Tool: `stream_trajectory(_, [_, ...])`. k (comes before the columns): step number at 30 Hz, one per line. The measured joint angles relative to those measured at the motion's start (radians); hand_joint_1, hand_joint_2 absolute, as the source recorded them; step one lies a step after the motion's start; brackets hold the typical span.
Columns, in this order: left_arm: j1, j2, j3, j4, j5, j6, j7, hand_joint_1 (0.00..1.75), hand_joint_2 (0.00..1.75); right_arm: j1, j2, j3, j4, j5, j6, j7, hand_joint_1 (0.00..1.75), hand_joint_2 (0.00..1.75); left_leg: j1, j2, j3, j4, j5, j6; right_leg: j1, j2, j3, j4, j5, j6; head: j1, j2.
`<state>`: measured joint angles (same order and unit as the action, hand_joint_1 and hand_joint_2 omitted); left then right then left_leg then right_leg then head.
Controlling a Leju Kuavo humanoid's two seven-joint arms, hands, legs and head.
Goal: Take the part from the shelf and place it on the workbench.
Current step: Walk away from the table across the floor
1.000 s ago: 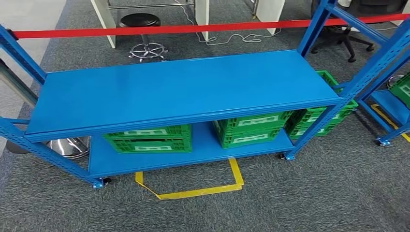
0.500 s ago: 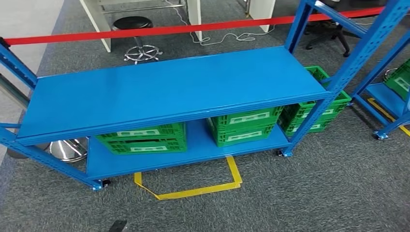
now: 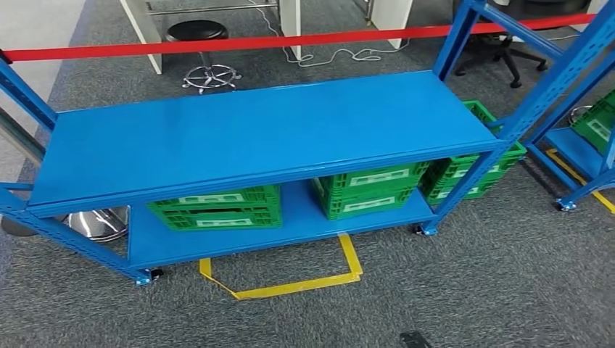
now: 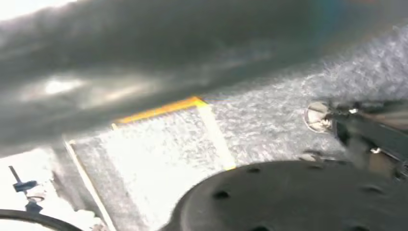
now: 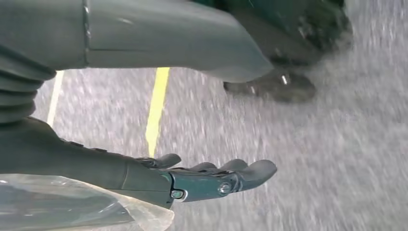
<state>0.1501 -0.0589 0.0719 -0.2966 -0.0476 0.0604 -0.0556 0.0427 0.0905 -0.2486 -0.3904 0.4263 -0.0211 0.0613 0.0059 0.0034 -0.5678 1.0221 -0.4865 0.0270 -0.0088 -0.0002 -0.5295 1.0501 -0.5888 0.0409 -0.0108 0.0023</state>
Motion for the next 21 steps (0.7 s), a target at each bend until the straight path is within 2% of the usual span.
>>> stream_trajectory(1, [-0.006, 0.003, -0.003, -0.008, 0.003, -0.004, 0.003, 0.00, 0.44, 0.012, -0.005, 0.014, 0.001, -0.027, 0.001, -0.004, 0.00, 0.00, 0.001, 0.001, 0.001, -0.003, 0.001, 0.004, -0.001, 0.000, -0.023, 0.050, -0.030, 0.002, 0.001, 0.000])
stream_trajectory(2, [-0.013, 0.005, -0.006, -0.018, 0.006, -0.008, 0.006, 0.00, 0.00, 0.027, -0.009, 0.027, 0.004, -0.055, 0.002, -0.007, 0.00, 0.00, 0.000, 0.002, 0.000, -0.003, 0.001, 0.007, -0.001, 0.000, -0.057, 0.117, -0.063, 0.004, 0.003, 0.000])
stream_trajectory(3, [-0.022, 0.006, -0.010, -0.032, 0.009, -0.012, 0.010, 0.00, 0.00, 0.043, -0.012, 0.040, 0.011, -0.081, 0.004, -0.010, 0.00, 0.00, -0.001, 0.002, 0.000, -0.003, 0.000, 0.009, -0.001, 0.000, -0.092, 0.181, -0.089, 0.006, 0.004, 0.000])
stream_trajectory(4, [-0.032, 0.008, -0.013, -0.047, 0.011, -0.015, 0.013, 0.00, 0.00, 0.061, -0.016, 0.051, 0.021, -0.107, 0.005, -0.013, 0.00, 0.00, -0.002, 0.002, 0.000, -0.003, 0.000, 0.009, -0.001, 0.000, -0.116, 0.225, -0.099, 0.006, 0.004, 0.000])
stream_trajectory(5, [-0.044, 0.010, -0.017, -0.064, 0.014, -0.018, 0.015, 0.00, 0.00, 0.080, -0.019, 0.062, 0.034, -0.130, 0.007, -0.015, 0.00, 0.00, -0.002, 0.002, 0.001, -0.002, 0.000, 0.010, -0.001, 0.000, -0.124, 0.233, -0.088, 0.007, 0.004, 0.000])
stream_trajectory(6, [-0.056, 0.012, -0.019, -0.083, 0.016, -0.020, 0.016, 0.00, 0.00, 0.099, -0.023, 0.072, 0.047, -0.150, 0.008, -0.018, 0.00, 0.00, -0.002, 0.002, 0.002, -0.002, -0.001, 0.009, -0.001, 0.000, -0.111, 0.199, -0.058, 0.006, 0.004, 0.000])
stream_trajectory(8, [-0.081, 0.015, -0.022, -0.124, 0.020, -0.025, 0.019, 0.00, 0.00, 0.134, -0.032, 0.091, 0.075, -0.186, 0.010, -0.023, 0.00, 0.00, -0.004, 0.002, 0.005, -0.001, -0.003, 0.005, -0.001, -0.004, -0.051, 0.066, 0.012, 0.003, 0.004, 0.000])
stream_trajectory(9, [-0.092, 0.018, -0.024, -0.143, 0.023, -0.028, 0.021, 0.00, 0.00, 0.148, -0.037, 0.102, 0.087, -0.205, 0.011, -0.026, 0.00, 0.00, -0.006, 0.001, 0.005, 0.001, -0.005, 0.001, -0.001, -0.005, -0.023, 0.010, 0.036, -0.001, 0.004, 0.000])
stream_trajectory(10, [-0.101, 0.022, -0.026, -0.158, 0.025, -0.031, 0.024, 0.00, 0.00, 0.160, -0.041, 0.113, 0.095, -0.227, 0.012, -0.029, 0.00, 0.00, -0.009, 0.002, 0.005, 0.002, -0.006, -0.004, 0.000, -0.005, -0.007, -0.022, 0.047, -0.007, 0.003, 0.000])
stream_trajectory(11, [-0.106, 0.025, -0.029, -0.169, 0.027, -0.034, 0.028, 0.00, 0.00, 0.169, -0.046, 0.126, 0.101, -0.252, 0.013, -0.032, 0.00, 0.44, -0.011, 0.002, 0.004, 0.003, -0.006, -0.009, 0.001, -0.003, -0.001, -0.030, 0.049, -0.012, 0.002, 0.000])
stream_trajectory(13, [-0.101, 0.034, -0.034, -0.177, 0.033, -0.041, 0.035, 0.00, 0.00, 0.177, -0.054, 0.151, 0.099, -0.304, 0.014, -0.040, 0.00, 0.44, -0.010, 0.004, 0.006, 0.005, -0.007, -0.018, 0.000, -0.001, 0.001, -0.031, 0.055, -0.024, 0.002, 0.000])
stream_trajectory(14, [-0.092, 0.037, -0.037, -0.175, 0.036, -0.044, 0.038, 0.00, 0.00, 0.173, -0.058, 0.160, 0.092, -0.327, 0.014, -0.044, 0.00, 0.87, -0.009, 0.003, 0.004, 0.013, -0.015, -0.023, -0.001, -0.001, 0.000, -0.033, 0.058, -0.030, 0.001, 0.000])
stream_trajectory(15, [-0.078, 0.039, -0.040, -0.169, 0.038, -0.046, 0.041, 0.00, 0.00, 0.164, -0.061, 0.168, 0.080, -0.345, 0.015, -0.047, 0.00, 0.87, -0.008, 0.002, -0.005, 0.038, -0.033, -0.029, -0.003, -0.001, 0.000, -0.035, 0.060, -0.037, 0.000, 0.000])
stream_trajectory(17, [-0.041, 0.042, -0.044, -0.145, 0.040, -0.049, 0.047, 0.00, 0.00, 0.134, -0.065, 0.180, 0.048, -0.368, 0.016, -0.052, 0.00, 1.75, -0.005, -0.001, -0.049, 0.143, -0.097, -0.039, -0.005, -0.001, -0.001, -0.036, 0.062, -0.044, -0.003, 0.000])
stream_trajectory(18, [-0.022, 0.043, -0.045, -0.128, 0.040, -0.050, 0.049, 0.00, 0.00, 0.116, -0.066, 0.185, 0.030, -0.376, 0.017, -0.054, 0.00, 1.75, -0.004, -0.001, -0.078, 0.209, -0.129, -0.042, -0.004, -0.001, -0.003, -0.036, 0.062, -0.046, -0.003, 0.000])
stream_trajectory(19, [-0.002, 0.043, -0.046, -0.111, 0.041, -0.052, 0.050, 0.00, 0.00, 0.099, -0.067, 0.190, 0.012, -0.381, 0.017, -0.055, 0.00, 1.75, -0.003, -0.001, -0.099, 0.259, -0.147, -0.044, -0.003, -0.001, -0.004, -0.036, 0.061, -0.046, -0.003, 0.000])
stream_trajectory(20, [0.018, 0.044, -0.046, -0.092, 0.042, -0.053, 0.050, 0.00, 0.00, 0.083, -0.067, 0.194, -0.008, -0.386, 0.017, -0.056, 0.00, 1.75, -0.002, -0.001, -0.107, 0.278, -0.146, -0.046, -0.003, -0.002, -0.005, -0.036, 0.061, -0.047, -0.003, 0.000])
stream_trajectory(21, [0.038, 0.046, -0.046, -0.073, 0.044, -0.053, 0.050, 0.00, 0.00, 0.066, -0.068, 0.198, -0.028, -0.390, 0.017, -0.057, 0.00, 1.75, 0.001, -0.001, -0.095, 0.257, -0.126, -0.051, -0.003, -0.003, -0.006, -0.036, 0.060, -0.048, -0.003, 0.000])
